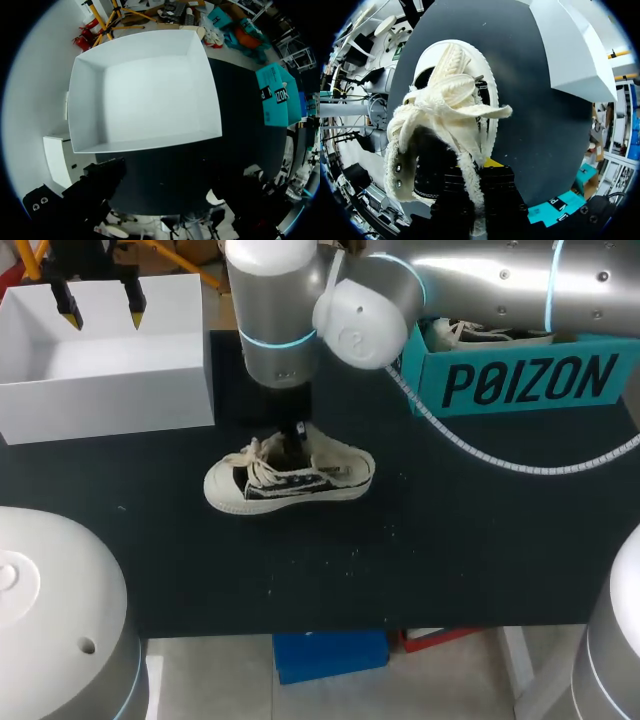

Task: Take the shoe out of the shoebox, open the shoe tongue, remove and reinsert the insole, then place the shoe into the shoebox

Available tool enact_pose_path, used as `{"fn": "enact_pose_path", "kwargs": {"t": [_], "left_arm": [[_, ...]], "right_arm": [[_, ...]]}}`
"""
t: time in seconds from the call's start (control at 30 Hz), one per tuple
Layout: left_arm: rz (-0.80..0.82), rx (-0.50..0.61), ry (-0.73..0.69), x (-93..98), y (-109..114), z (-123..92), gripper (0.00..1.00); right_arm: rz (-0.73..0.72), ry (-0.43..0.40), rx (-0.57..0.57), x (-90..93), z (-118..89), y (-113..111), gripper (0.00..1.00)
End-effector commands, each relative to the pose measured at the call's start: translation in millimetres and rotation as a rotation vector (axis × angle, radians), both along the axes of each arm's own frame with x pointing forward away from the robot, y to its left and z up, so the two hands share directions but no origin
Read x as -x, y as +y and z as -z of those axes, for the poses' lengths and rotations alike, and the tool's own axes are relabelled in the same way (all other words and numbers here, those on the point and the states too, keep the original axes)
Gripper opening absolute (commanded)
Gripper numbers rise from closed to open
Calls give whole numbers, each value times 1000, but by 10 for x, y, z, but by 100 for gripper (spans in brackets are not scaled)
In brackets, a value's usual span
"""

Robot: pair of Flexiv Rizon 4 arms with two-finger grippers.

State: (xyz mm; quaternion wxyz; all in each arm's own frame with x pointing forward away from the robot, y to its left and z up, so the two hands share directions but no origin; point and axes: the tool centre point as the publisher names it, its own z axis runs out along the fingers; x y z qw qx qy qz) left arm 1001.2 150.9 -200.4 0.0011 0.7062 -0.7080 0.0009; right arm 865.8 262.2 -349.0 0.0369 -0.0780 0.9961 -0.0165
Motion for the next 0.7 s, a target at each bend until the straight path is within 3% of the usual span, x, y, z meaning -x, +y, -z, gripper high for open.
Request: {"fn": "enact_pose_path", "kwargs": {"t": [0.03, 0.33, 0.37, 0.43, 0.5, 0.7], "left_arm": [[-1, -2, 1, 3, -5, -3, 100], [-1, -2, 1, 3, -5, -3, 100], [-1, -2, 1, 3, -5, -3, 100], [-1, -2, 1, 3, -5, -3, 100], [-1, -2, 1, 3, -5, -3, 100], [-1, -2, 1, 3, -5, -3, 100]], "right_arm": [[-10, 32, 12, -106, 281, 19, 0], [-2, 50, 55, -244, 517, -187, 0], [8, 47, 61, -259, 487, -198, 10], [22, 39, 59, -278, 366, -216, 71], [30, 21, 55, -272, 244, -237, 98], [75, -16, -46, -230, -274, -203, 100]]}}
